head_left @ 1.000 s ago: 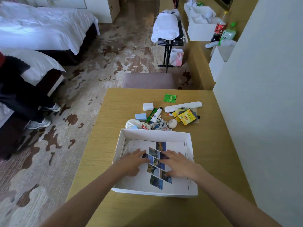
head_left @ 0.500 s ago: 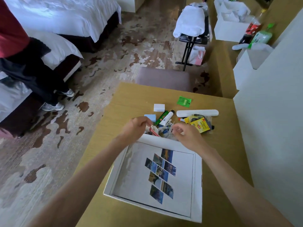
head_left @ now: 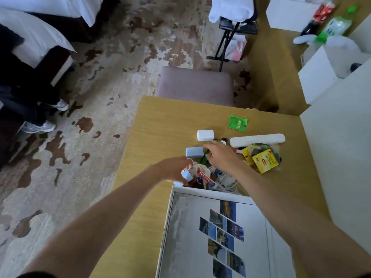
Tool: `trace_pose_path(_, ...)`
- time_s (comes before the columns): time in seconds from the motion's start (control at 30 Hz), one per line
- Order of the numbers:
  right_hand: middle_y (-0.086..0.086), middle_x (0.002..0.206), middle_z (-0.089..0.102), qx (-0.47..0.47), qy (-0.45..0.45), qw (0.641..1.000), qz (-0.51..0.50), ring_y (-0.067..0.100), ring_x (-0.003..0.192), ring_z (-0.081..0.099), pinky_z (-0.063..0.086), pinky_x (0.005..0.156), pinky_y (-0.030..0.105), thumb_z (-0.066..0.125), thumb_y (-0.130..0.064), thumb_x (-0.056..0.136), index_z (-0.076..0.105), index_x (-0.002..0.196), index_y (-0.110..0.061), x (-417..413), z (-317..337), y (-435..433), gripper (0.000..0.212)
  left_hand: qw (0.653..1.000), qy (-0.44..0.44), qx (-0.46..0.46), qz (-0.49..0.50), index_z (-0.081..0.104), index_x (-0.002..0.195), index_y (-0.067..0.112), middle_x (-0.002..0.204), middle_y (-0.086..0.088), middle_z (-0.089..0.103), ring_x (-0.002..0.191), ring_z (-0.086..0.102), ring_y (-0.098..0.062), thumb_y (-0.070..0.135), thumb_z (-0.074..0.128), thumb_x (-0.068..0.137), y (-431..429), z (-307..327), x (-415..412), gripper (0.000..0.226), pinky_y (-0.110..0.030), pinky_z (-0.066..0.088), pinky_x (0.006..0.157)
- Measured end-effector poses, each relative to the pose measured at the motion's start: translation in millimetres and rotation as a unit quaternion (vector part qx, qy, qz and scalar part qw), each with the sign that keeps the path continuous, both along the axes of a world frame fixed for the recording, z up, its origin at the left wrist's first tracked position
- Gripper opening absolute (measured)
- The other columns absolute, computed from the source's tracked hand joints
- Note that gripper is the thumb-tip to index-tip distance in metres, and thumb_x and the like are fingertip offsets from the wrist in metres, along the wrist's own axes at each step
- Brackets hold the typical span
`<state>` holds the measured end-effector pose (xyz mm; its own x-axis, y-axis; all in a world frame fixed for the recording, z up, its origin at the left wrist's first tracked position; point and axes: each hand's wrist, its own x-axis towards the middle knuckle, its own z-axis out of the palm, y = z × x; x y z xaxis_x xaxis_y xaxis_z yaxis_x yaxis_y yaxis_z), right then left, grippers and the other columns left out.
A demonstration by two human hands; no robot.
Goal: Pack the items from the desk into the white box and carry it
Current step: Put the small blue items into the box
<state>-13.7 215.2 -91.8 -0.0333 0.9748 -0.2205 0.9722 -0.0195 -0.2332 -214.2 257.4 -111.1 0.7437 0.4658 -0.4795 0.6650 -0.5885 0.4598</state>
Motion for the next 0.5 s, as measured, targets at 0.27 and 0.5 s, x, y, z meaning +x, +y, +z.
trace_pose_path(0.27, 0.005, 0.11, 0.062, -0.033, 0.005, 0.999, 0.038, 0.025, 0.103, 0.057, 0.048, 0.075, 0.04, 0.064, -0.018, 0.083, 0.059, 0.109, -0.015, -19.1, -27.4, 26.3, 0.027, 0.996, -0.007, 0.083, 0.016, 0.052, 0.112, 0.015, 0.12, -0.004, 0.05, 0.106, 0.055, -0.024, 0.047, 0.071, 0.072, -11.1, -21.7, -6.3, 0.054, -0.035, 0.047, 0.077)
trace_pose_path(0.5, 0.004, 0.117, 0.061, 0.014, 0.094, 0.995, -0.025, 0.019, 0.104, 0.056, 0.043, 0.078, 0.032, 0.072, -0.025, 0.083, 0.056, 0.119, -0.013, -14.3, -24.1, 11.4, 0.041, 0.981, -0.108, -0.072, 0.141, 0.059, 0.111, 0.024, 0.104, 0.008, 0.057, 0.082, 0.052, -0.007, 0.04, 0.08, 0.068, 3.0, -20.4, -28.8, 0.051, -0.021, 0.039, 0.068)
